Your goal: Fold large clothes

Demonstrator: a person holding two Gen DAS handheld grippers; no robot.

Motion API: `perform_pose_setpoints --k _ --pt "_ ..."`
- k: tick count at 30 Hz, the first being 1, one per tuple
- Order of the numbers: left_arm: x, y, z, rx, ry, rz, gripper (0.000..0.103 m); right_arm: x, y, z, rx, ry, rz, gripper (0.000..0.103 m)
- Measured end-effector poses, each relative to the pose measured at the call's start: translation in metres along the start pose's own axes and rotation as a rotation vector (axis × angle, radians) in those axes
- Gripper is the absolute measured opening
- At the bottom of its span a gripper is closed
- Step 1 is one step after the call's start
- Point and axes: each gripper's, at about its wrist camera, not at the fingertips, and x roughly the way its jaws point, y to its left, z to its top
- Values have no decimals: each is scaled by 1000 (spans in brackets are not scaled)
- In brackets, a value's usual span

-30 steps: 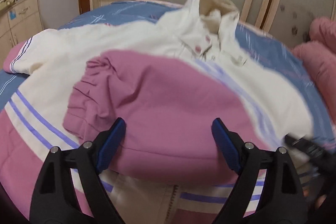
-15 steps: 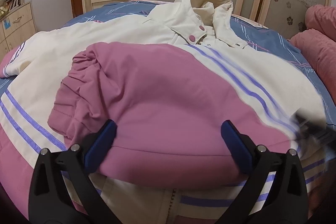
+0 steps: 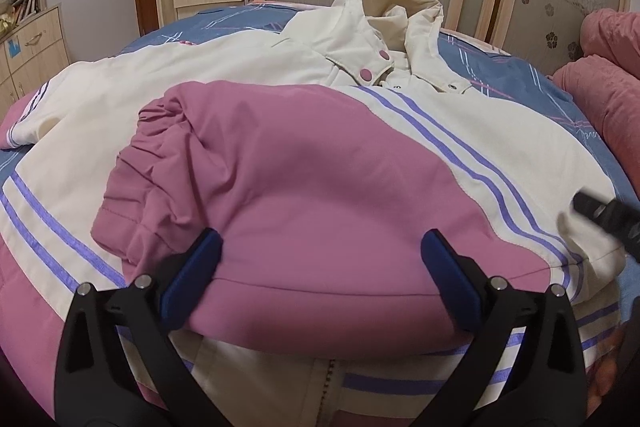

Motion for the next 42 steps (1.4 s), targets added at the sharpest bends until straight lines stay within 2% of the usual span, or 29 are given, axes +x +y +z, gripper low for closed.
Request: perform_pose_setpoints --k 2,4,5,6,17,19,23,25,27,29,30,38,42 --pt "-2 2 -1 -10 -7 -10 101 -1 1 1 -5 -1 10 102" --pt "-3 3 -1 -12 -8 -13 101 21 4 -4 -46 100 -62 102" --pt "-3 2 -1 -12 -8 -12 101 35 5 -9 -62 168 -79 102" --pt "-3 2 -1 -10 -8 -10 101 41 2 -10 -51 188 -69 102" --pt "-6 8 -3 -32 -21 -44 101 37 1 -8 -35 179 -62 102" --pt "-6 9 -3 -33 -21 -46 101 32 -2 -7 -15 152 -63 102" --pt "-6 8 -3 -29 -19 -39 101 -10 -1 1 13 -74 -35 102" --pt "-5 6 -2 -22 -16 -31 101 -15 6 1 -26 -108 -36 102" --pt "-4 6 -2 -19 -14 -28 101 -2 16 -3 -81 -50 -73 102" --pt "-4 6 -2 -18 -14 -27 101 26 20 -9 -118 72 -156 102" --pt "-4 5 -1 -17 -14 -26 101 32 19 -10 -119 104 -151 102" --pt "-2 3 -1 -6 -9 -13 101 38 -7 -8 -7 182 -55 102" --pt "-2 3 -1 -6 -9 -13 101 36 -2 -11 -24 197 -64 102"
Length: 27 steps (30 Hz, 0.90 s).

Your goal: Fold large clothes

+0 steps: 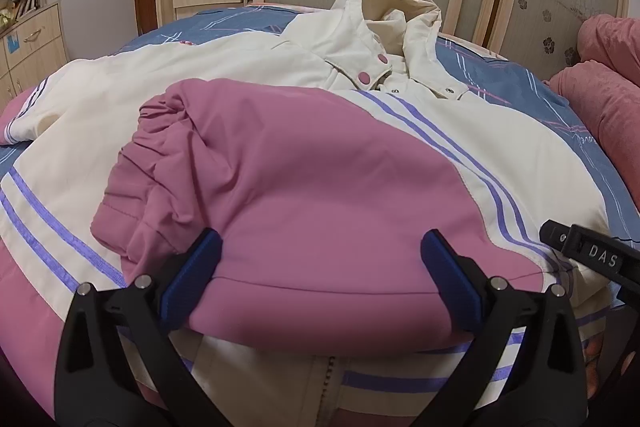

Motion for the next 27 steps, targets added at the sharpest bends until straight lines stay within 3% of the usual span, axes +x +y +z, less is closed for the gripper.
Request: perform_pose_setpoints --k 5,15,17,21,23,27 --pt "1 -1 0 6 2 8 101 0 -3 -5 -7 48 -8 102" --pt "2 -2 0 8 1 13 101 -4 -5 -5 18 40 9 102" --pt "2 -2 0 9 2 13 101 -11 -6 -5 40 20 11 102" --pt "2 -2 0 8 1 12 101 -39 3 -3 9 -118 47 102" --pt "2 -2 0 8 1 12 101 -45 12 -4 -35 -155 20 102" --pt "2 -2 0 8 0 11 101 -14 23 -8 -97 -33 -68 102"
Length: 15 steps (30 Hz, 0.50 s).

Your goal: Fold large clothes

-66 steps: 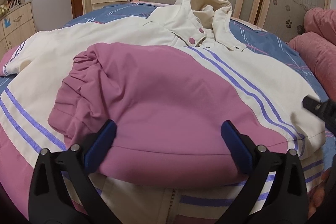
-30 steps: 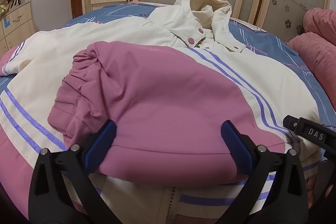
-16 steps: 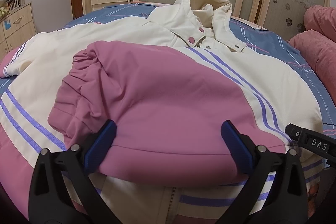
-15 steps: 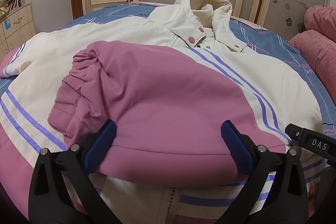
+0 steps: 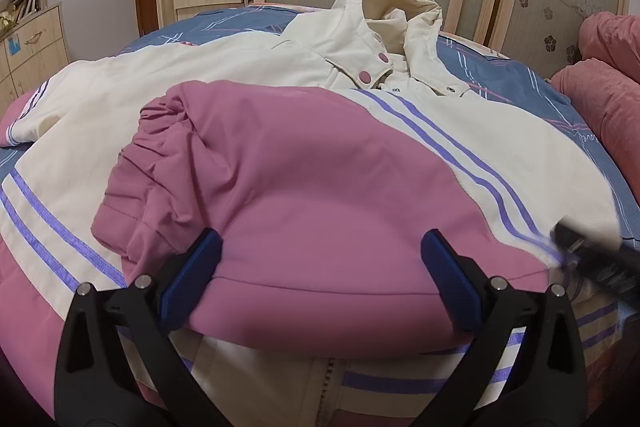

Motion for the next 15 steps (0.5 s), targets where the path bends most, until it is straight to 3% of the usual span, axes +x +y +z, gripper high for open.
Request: perform_pose_setpoints --k 7,15 --pt "0 -1 0 4 1 6 101 8 -12 0 54 56 62 102" --pt "0 0 0 2 1 4 101 4 -11 -1 59 49 56 102"
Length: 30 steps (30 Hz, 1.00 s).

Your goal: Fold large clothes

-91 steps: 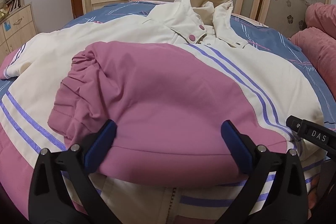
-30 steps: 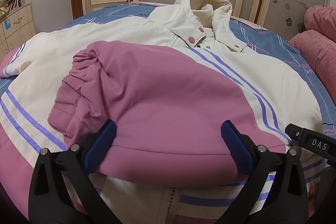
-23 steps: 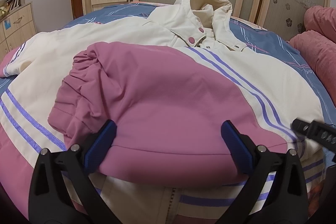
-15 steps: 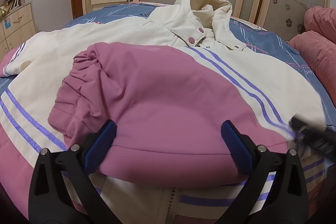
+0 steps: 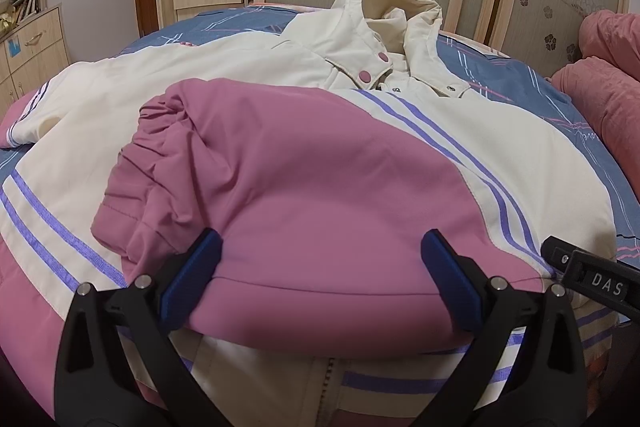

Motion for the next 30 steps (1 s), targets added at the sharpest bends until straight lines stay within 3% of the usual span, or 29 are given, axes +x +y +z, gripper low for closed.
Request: perform_pose_setpoints --k 4,6,12,16,19,22,26,30 --pt "0 0 0 0 0 0 101 -23 -10 -1 44 -119 -152 102" --pt "0 0 0 0 0 0 101 -30 -16 2 58 -158 -182 102" --pt "0 0 0 0 0 0 101 -60 -10 0 46 -313 -21 102" --pt "0 0 0 0 0 0 101 -36 12 -1 -60 -210 21 102" --pt "0 0 0 0 0 1 101 -17 20 -1 -102 -139 -46 102" --pt "0 0 0 0 0 1 101 -15 23 -2 -119 -129 -78 102" --pt "0 0 0 -1 0 1 101 -9 17 0 -93 -101 -109 102" --pt "0 0 0 -1 0 1 101 -4 -12 1 45 -63 -85 102"
